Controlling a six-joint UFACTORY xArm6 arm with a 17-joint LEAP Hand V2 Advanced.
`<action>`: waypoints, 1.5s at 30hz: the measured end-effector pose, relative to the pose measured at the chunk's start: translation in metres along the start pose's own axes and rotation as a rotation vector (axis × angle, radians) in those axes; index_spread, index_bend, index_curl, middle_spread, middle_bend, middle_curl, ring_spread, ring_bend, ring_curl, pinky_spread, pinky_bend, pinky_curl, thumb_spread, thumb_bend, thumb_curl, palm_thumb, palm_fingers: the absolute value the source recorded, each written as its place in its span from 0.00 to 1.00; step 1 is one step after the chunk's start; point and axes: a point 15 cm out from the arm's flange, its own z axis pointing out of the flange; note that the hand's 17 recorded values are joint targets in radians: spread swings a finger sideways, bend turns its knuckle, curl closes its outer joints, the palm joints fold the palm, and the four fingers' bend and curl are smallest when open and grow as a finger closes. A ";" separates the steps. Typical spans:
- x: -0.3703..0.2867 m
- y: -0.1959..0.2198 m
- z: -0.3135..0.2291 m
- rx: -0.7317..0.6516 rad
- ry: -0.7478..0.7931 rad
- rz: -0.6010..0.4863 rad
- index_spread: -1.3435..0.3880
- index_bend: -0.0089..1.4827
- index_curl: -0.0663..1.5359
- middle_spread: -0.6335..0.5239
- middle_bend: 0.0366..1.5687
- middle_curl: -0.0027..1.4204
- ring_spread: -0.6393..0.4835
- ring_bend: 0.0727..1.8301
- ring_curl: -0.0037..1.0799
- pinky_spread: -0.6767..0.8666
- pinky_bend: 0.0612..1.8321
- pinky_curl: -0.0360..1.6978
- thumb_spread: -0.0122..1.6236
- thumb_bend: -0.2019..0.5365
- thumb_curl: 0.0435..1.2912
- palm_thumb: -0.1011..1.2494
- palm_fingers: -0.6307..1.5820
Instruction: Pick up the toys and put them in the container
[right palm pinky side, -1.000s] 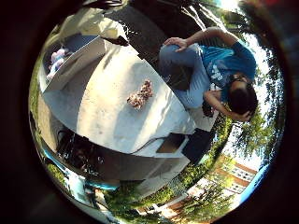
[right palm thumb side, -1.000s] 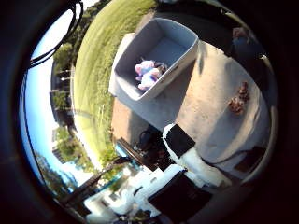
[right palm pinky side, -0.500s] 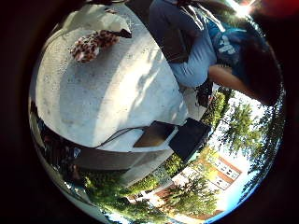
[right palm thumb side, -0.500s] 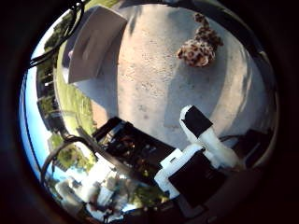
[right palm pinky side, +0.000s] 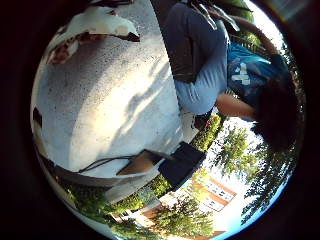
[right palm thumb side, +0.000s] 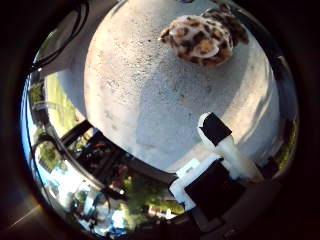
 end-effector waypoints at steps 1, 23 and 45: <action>-0.005 -0.005 0.007 0.000 0.008 -0.008 0.56 0.10 0.17 0.58 0.10 0.24 0.80 0.23 0.29 0.75 0.43 0.17 0.67 0.24 0.26 0.63 0.30; -0.010 -0.069 0.009 0.205 0.084 0.006 0.52 0.15 0.16 0.35 0.51 0.50 0.58 0.68 0.59 0.69 0.50 0.15 0.63 0.24 0.31 0.77 0.67; -0.063 0.041 -0.231 0.175 -0.095 0.124 0.19 0.44 0.17 0.34 0.74 0.74 0.47 0.75 0.76 0.54 0.86 0.37 0.68 0.25 0.45 0.83 0.70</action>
